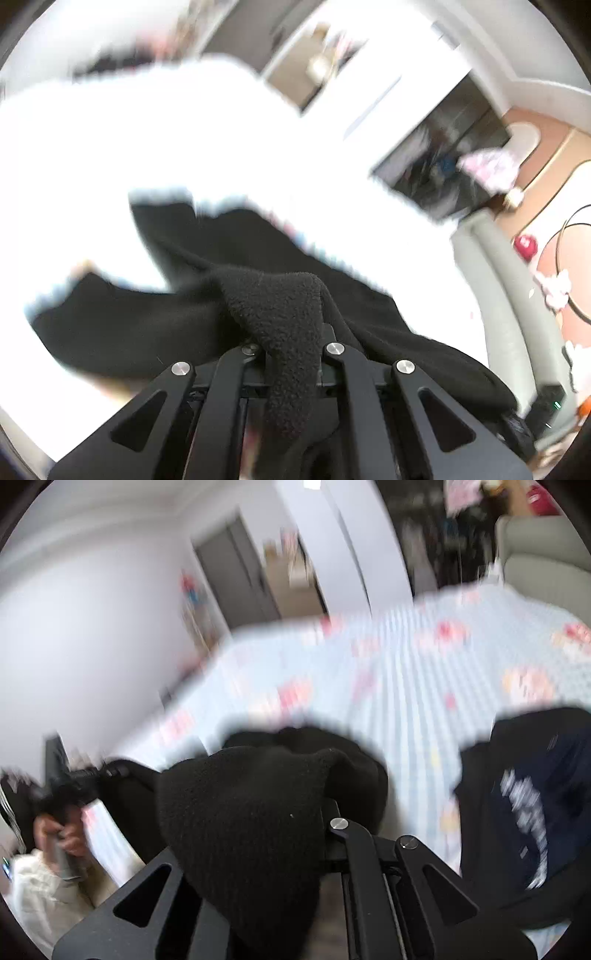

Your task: Fold clothes

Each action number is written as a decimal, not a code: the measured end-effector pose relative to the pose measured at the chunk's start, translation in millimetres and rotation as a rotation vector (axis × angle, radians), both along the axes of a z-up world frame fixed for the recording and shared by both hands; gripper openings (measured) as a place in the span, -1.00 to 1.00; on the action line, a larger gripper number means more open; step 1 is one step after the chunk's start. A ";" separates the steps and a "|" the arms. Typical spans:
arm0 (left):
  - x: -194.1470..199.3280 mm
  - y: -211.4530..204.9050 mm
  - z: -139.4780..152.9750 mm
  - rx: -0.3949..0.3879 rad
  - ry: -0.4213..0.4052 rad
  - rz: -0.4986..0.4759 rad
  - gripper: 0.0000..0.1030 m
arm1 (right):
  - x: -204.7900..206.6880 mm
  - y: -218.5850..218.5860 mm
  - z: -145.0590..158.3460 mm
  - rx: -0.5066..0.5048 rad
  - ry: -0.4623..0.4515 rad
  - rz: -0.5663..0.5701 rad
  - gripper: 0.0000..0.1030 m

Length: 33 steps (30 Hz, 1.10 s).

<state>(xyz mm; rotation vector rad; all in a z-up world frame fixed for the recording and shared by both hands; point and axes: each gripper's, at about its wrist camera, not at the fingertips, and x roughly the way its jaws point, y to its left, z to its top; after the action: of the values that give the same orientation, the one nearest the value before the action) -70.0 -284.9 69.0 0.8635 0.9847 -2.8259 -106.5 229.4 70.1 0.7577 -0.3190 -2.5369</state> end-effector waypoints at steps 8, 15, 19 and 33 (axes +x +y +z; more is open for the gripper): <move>-22.4 -53.3 -8.6 -0.157 -0.190 0.077 -0.82 | 28.0 51.6 -96.9 -0.093 -0.369 -0.196 -0.84; 12.6 -32.1 -114.8 0.063 -0.344 -0.070 -0.10 | 61.7 25.4 -160.2 0.069 -0.518 -0.062 -0.48; 70.9 -16.1 -139.5 0.159 -0.289 -0.039 -0.07 | 71.5 24.9 -139.6 0.218 -0.399 -0.074 -0.01; 100.2 73.8 -212.9 0.283 -0.373 -0.254 0.24 | 67.8 36.4 -217.9 -0.098 -0.695 -0.048 0.45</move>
<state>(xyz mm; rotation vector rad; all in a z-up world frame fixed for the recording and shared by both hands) 30.2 -211.2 -143.9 1.5797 1.3086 -2.5910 -38.7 265.8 -147.8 1.5888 -0.6810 -2.1960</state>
